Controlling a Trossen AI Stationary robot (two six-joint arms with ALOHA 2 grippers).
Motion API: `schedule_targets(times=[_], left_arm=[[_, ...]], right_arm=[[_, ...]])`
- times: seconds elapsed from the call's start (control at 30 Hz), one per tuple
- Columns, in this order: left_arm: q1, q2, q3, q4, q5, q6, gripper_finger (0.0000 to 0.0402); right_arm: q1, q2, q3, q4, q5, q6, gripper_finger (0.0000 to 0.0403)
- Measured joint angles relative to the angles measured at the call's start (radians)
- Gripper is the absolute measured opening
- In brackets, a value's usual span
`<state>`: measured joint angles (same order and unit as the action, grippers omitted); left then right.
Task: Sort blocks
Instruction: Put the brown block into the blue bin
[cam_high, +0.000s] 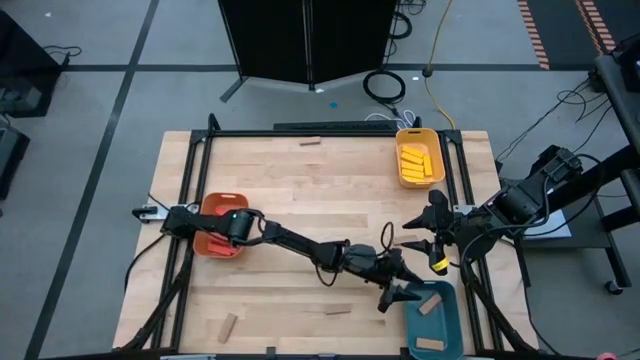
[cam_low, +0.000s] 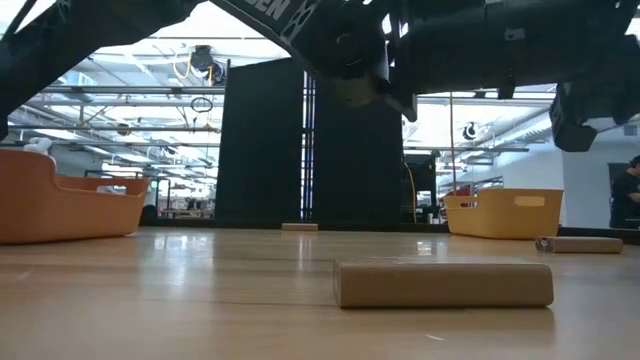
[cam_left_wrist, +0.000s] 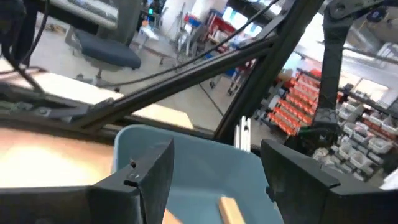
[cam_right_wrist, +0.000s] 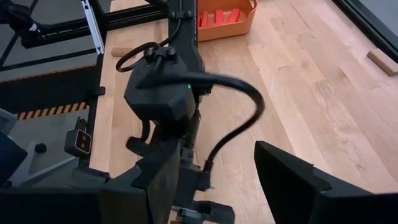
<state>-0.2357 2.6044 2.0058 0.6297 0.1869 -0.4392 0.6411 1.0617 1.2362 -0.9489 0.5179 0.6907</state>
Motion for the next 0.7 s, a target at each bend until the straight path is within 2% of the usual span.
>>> schedule_targets(times=[0.13, 0.27, 0.33, 0.43, 0.53, 0.7], left_arm=[[0.027, -0.050, -0.001, -0.158, 0.049, 0.008, 0.0235], [0.056, -0.141, -0.001, -0.496, 0.108, 0.121, 0.0235], [0.065, -0.185, -0.001, -0.670, 0.082, 0.194, 0.0235], [0.080, -0.223, -0.001, -0.834, -0.055, 0.239, 0.0235], [0.105, -0.224, -0.001, -0.860, -0.113, 0.266, 0.0235], [0.129, -0.171, 0.000, -0.809, -0.202, 0.273, 0.0235]], right_arm=[[0.000, -0.004, 0.000, -0.003, 0.000, 0.000, 0.0201], [0.000, -0.018, 0.000, -0.007, 0.000, -0.010, 0.0201], [0.000, -0.028, 0.000, -0.007, 0.001, -0.022, 0.0201], [0.000, -0.045, 0.000, -0.007, 0.007, -0.027, 0.0201], [0.000, -0.059, 0.000, -0.008, 0.022, -0.034, 0.0201], [0.000, -0.066, 0.000, -0.011, 0.063, -0.034, 0.0201]])
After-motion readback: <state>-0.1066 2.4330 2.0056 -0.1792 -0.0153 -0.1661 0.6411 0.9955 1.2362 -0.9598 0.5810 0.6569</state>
